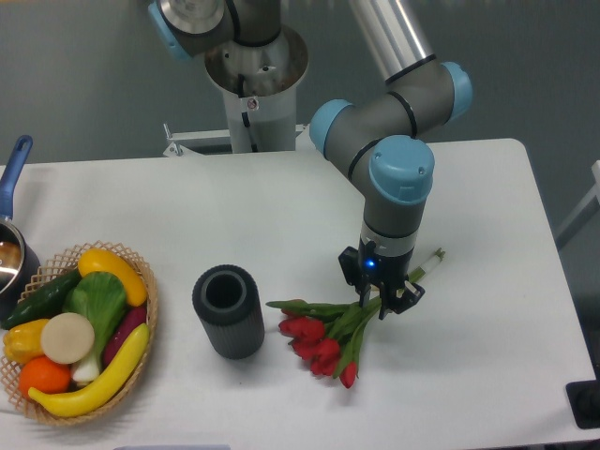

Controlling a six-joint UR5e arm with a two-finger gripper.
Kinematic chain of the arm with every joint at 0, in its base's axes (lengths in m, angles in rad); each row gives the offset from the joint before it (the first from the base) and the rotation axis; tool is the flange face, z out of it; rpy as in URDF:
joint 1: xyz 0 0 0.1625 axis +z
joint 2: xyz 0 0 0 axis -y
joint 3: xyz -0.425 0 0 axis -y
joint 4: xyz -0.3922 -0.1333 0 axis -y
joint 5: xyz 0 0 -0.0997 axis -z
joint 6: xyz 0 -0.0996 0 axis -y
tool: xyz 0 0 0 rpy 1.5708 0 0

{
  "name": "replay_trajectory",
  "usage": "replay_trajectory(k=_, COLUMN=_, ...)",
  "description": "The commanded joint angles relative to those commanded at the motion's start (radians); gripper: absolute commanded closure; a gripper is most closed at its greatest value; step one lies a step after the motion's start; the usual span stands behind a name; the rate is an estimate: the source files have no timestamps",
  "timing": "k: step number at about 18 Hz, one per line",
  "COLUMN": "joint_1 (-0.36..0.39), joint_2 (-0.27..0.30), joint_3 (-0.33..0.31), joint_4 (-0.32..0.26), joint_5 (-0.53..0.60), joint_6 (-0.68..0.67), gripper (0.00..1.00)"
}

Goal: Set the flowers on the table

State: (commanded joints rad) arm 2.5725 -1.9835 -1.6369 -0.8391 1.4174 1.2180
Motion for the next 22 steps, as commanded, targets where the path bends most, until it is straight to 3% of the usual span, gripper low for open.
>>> replay_trajectory(k=5, joint_1=0.067, joint_2=0.018, joint_3=0.083, joint_4=-0.003, joint_5=0.006, joint_6=0.009, gripper=0.00)
replay_trajectory(k=10, joint_1=0.185, joint_2=0.055, joint_3=0.068, joint_4=-0.018, joint_5=0.006, joint_6=0.299, gripper=0.00)
replay_trajectory(k=17, joint_1=0.302, joint_2=0.176, joint_3=0.043, joint_4=-0.208, joint_5=0.003, joint_6=0.518, gripper=0.00)
replay_trajectory(k=22, joint_1=0.314, joint_2=0.210, joint_3=0.026, joint_4=-0.218, joint_5=-0.011, joint_6=0.535, gripper=0.00)
